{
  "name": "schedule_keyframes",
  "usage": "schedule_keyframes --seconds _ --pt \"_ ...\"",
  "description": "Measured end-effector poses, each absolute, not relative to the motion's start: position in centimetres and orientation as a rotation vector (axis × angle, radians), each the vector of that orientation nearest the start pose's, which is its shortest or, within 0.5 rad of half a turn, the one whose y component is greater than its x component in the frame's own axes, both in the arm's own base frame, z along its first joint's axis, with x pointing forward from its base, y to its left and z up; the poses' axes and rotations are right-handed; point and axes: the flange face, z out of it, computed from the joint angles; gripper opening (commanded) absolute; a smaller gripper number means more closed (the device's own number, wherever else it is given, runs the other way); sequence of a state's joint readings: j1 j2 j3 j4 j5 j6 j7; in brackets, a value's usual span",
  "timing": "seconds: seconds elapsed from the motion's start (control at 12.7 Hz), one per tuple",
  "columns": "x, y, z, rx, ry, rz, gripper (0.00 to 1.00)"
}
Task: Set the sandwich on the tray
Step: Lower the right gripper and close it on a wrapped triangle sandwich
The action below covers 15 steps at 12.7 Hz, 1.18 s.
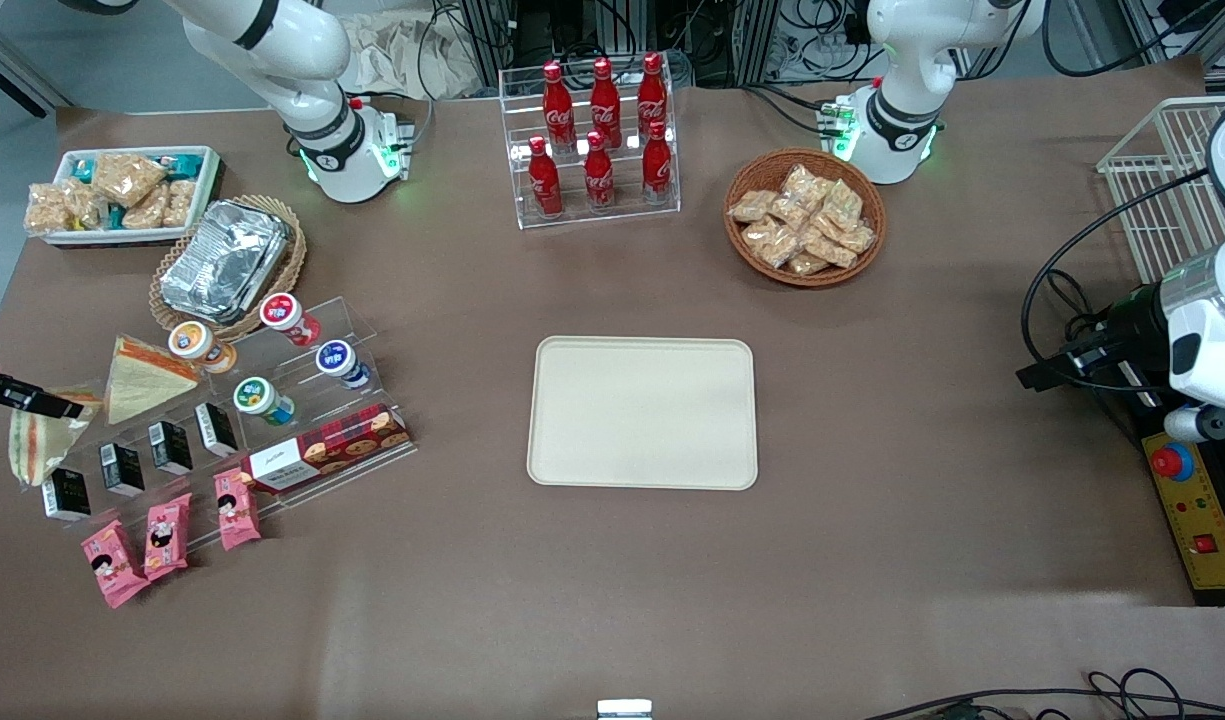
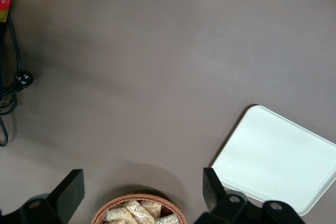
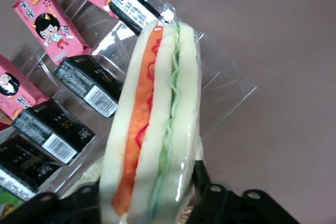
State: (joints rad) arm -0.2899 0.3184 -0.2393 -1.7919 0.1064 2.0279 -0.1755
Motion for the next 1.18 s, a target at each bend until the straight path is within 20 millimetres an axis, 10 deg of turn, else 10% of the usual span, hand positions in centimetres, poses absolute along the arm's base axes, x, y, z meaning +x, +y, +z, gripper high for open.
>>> schedule_keyframes --seconds 0.63,1.18 --pt "55.5 -30.3 38.5 -3.043 0.601 0.068 0.22" --pt "57.1 -29.1 47.9 -3.043 0.486 0.109 0.2"
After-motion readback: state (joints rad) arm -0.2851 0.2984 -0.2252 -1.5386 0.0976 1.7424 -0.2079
